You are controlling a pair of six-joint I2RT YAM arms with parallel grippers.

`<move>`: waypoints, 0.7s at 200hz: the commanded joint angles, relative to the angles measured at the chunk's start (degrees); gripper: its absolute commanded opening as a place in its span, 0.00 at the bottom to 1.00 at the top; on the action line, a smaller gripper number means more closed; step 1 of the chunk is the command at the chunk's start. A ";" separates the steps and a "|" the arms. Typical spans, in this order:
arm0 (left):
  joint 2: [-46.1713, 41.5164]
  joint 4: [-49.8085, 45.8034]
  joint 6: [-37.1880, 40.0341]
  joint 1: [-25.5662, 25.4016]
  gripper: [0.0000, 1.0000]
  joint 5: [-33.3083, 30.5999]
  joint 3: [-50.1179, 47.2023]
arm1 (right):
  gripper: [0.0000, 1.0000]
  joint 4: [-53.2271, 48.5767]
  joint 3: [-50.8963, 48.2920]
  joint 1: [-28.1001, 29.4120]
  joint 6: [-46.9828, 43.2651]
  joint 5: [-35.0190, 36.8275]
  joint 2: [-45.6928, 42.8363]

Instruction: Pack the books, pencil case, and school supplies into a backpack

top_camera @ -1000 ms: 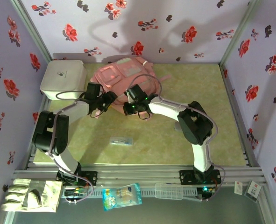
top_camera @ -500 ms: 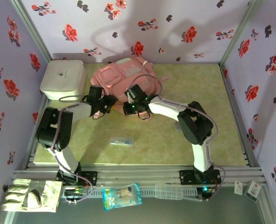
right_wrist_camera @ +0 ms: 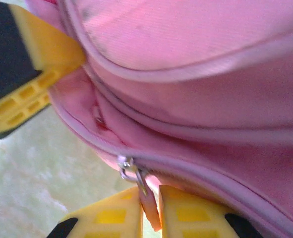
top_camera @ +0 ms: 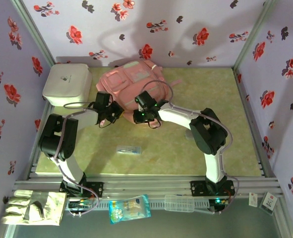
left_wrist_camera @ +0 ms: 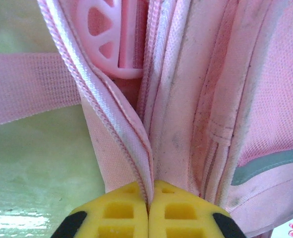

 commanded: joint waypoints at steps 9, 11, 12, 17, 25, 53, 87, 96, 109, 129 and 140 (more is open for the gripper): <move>-0.92 -3.61 3.74 -0.11 0.00 -2.52 2.38 | 0.14 -8.40 -1.84 -0.47 1.34 10.90 -4.73; -0.99 -3.70 3.84 -0.14 0.00 -2.56 2.40 | 0.13 -8.42 -1.94 -0.54 1.38 11.12 -4.81; -1.01 -3.71 3.90 -0.11 0.00 -2.57 2.40 | 0.13 -8.42 -1.96 -0.55 1.40 11.26 -4.96; -1.11 -3.88 4.09 -0.07 0.00 -2.66 2.49 | 0.11 -8.50 -2.27 -0.72 1.48 11.88 -5.30; -1.31 -4.03 4.36 -0.07 0.00 -2.78 2.49 | 0.10 -8.72 -2.58 -0.89 1.71 12.63 -5.84; -1.70 -4.86 5.30 -0.14 0.00 -3.18 2.64 | 0.08 -9.21 -4.18 -2.14 3.27 15.89 -7.60; -1.82 -5.56 6.35 -0.12 0.00 -3.10 2.89 | 0.08 -8.87 -7.46 -5.65 6.27 18.88 -10.41; -1.81 -5.66 6.64 -0.07 0.00 -3.13 2.93 | 0.07 -8.75 -8.05 -6.83 6.69 19.21 -10.95; -1.71 -5.89 7.24 -0.16 0.00 -2.77 3.34 | 0.05 -8.63 -8.46 -8.37 6.64 19.47 -11.34; -1.34 -6.33 7.87 -0.80 0.00 -2.72 3.80 | 0.04 -8.83 -8.36 -10.23 5.82 21.31 -11.60; -0.82 -6.75 8.19 -1.51 0.00 -2.67 4.20 | 0.03 -9.44 -8.17 -11.11 5.53 22.69 -11.66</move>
